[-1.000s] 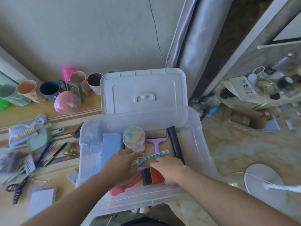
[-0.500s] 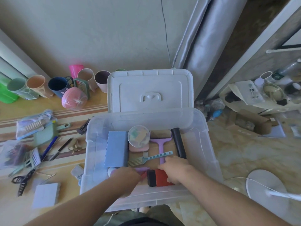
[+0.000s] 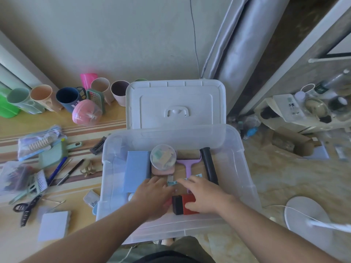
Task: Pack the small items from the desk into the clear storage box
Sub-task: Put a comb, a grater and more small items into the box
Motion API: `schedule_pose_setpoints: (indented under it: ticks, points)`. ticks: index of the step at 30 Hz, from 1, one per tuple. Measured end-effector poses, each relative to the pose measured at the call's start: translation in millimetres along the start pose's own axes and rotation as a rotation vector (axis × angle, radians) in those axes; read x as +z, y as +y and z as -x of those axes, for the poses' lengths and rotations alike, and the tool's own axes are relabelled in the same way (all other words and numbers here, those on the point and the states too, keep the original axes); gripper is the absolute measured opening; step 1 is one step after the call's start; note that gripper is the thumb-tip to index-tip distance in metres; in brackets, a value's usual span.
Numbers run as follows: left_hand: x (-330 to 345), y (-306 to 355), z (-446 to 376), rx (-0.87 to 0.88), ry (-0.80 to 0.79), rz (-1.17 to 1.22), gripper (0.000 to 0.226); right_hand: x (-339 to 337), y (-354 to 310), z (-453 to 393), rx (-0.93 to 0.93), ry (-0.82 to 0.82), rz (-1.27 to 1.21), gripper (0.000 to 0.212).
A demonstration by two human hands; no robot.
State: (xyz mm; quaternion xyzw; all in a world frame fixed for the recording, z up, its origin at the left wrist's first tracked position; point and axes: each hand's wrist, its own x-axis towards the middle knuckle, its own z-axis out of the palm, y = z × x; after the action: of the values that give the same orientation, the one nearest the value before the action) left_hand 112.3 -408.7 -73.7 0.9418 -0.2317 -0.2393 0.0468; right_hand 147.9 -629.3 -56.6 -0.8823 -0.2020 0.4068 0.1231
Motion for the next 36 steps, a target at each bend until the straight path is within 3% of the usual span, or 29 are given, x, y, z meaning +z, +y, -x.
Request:
schedule_pose_setpoints:
  ticks: [3, 6, 9, 13, 18, 22, 25, 30, 34, 36]
  points:
    - [-11, -5, 10, -0.009, 0.156, 0.073, 0.042, -1, -19, 5, -0.059, 0.128, -0.097, 0.082]
    - [-38, -24, 32, -0.028, 0.362, 0.203, 0.048, -6, -48, -3, -0.139, 0.343, -0.159, 0.068]
    - [-63, -65, 69, -0.069, 0.593, 0.266, 0.036, -17, -92, -21, -0.21, 0.507, -0.186, 0.059]
    - [-57, -149, 128, -0.324, 0.781, 0.342, 0.03, -41, -184, -50, -0.427, 0.633, -0.189, 0.052]
    - [13, -247, 196, -0.677, 0.608, 0.416, 0.037, -26, -296, -112, -0.553, 0.495, -0.083, 0.048]
    - [63, -304, 247, -0.826, 0.441, 0.466, 0.042, 15, -361, -170, -0.429, 0.236, 0.04, 0.051]
    - [74, -347, 273, -0.921, 0.36, 0.437, 0.061, 39, -401, -203, -0.322, 0.07, 0.167, 0.057]
    - [71, -406, 272, -0.975, 0.315, 0.559, 0.094, 84, -441, -228, -0.239, -0.177, 0.399, 0.051]
    - [72, -425, 248, -0.934, 0.247, 0.705, 0.102, 124, -438, -218, -0.171, -0.284, 0.472, 0.089]
    - [75, -428, 239, -0.903, 0.251, 0.723, 0.104, 135, -432, -213, -0.176, -0.264, 0.508, 0.096]
